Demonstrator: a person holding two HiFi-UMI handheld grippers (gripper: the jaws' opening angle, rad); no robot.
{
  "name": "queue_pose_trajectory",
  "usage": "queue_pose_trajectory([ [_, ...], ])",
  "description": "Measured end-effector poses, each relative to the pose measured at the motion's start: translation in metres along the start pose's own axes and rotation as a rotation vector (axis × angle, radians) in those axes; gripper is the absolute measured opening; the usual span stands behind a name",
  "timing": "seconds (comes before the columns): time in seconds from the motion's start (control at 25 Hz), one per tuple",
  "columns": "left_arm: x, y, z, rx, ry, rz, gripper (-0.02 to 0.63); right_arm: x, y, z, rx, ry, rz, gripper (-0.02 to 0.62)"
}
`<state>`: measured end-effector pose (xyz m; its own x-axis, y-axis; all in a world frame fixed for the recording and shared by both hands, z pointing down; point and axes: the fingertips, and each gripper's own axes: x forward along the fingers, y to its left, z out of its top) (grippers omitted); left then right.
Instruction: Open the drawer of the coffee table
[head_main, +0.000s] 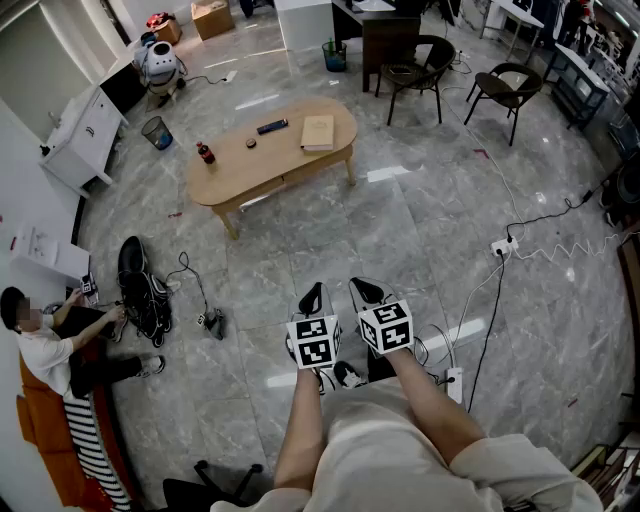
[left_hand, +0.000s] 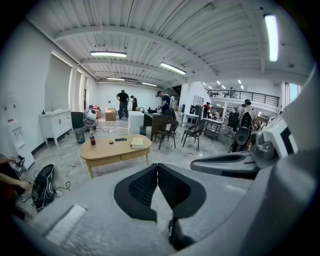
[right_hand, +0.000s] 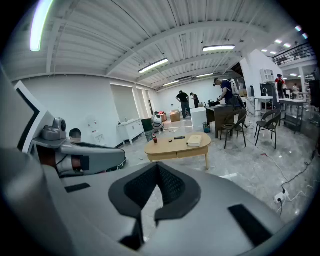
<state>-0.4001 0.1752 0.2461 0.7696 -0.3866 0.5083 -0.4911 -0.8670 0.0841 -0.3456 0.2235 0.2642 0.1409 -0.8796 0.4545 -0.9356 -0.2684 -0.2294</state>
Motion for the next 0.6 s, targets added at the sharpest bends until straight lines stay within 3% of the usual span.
queue_pose_trajectory([
  [0.6,0.053,0.010,0.023,-0.008,0.032,-0.014,0.012,0.030,-0.039,0.038,0.038,-0.029,-0.019,0.015],
])
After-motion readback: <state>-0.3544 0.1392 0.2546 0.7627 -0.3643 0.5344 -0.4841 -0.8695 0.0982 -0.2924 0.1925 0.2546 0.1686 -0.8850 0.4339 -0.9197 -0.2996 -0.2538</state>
